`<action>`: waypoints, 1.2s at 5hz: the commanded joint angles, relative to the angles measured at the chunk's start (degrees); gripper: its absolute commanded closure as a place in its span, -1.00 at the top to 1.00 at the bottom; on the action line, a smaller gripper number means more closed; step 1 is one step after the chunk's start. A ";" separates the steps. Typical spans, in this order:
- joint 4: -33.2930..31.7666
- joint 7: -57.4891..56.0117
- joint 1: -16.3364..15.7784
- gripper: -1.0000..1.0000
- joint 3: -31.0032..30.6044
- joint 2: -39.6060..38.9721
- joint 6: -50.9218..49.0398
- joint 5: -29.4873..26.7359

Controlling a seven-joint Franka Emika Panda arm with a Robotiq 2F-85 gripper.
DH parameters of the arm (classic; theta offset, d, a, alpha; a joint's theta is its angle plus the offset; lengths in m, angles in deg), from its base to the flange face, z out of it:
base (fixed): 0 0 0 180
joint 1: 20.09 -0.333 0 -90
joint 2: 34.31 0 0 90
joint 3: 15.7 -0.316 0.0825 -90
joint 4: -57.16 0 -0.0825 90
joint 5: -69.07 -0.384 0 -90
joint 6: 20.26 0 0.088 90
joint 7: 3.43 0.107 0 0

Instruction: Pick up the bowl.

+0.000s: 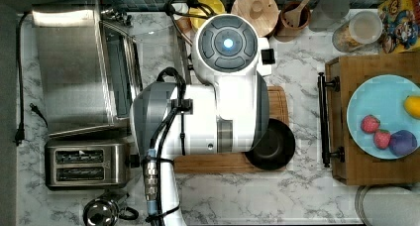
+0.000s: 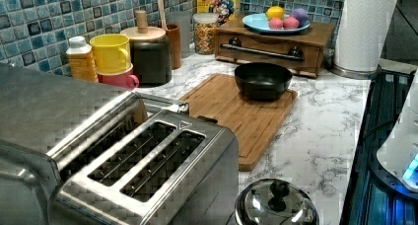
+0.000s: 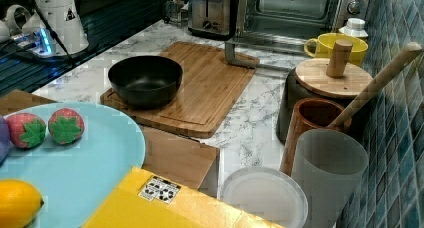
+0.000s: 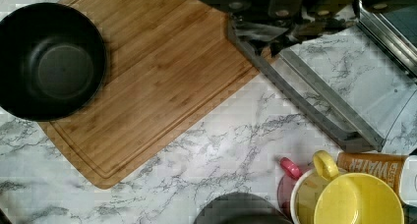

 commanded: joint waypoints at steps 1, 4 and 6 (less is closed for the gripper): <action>0.05 -0.72 -0.02 -1.00 -0.31 -0.09 0.21 0.01; -12.76 -3.22 2.54 -1.00 2.33 7.05 5.61 3.27; -23.89 -2.04 5.28 -1.00 6.21 13.68 10.21 3.71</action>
